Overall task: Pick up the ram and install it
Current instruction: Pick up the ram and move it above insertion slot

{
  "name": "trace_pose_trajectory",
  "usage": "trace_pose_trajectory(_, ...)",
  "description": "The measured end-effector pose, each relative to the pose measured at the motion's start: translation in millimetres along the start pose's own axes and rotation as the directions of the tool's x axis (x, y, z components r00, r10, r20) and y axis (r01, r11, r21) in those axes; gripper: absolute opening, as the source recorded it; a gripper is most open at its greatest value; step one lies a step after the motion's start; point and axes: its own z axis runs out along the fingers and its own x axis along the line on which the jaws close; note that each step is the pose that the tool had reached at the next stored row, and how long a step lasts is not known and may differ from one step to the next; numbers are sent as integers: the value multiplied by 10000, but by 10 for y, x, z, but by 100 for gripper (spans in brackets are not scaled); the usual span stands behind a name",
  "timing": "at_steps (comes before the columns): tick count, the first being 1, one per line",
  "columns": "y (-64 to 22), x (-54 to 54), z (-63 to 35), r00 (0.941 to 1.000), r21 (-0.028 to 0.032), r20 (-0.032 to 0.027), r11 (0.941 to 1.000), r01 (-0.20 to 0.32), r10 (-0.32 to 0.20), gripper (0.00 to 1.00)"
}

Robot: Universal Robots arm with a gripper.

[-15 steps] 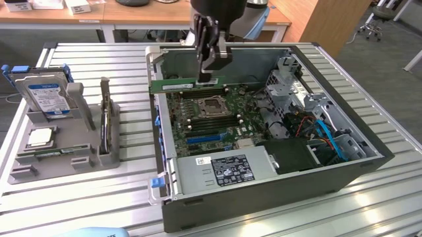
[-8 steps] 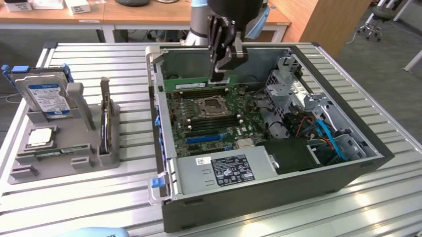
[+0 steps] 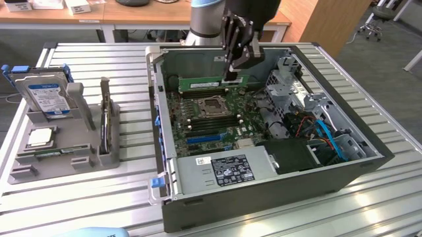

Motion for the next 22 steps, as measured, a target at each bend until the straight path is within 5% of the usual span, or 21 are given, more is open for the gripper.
trace_pose_trajectory(11,-347,5,-18,10000,0,0,10000,1,-1,12)
trace_pose_trajectory(22,-364,-13,-18,10000,0,0,10000,-1,1,12)
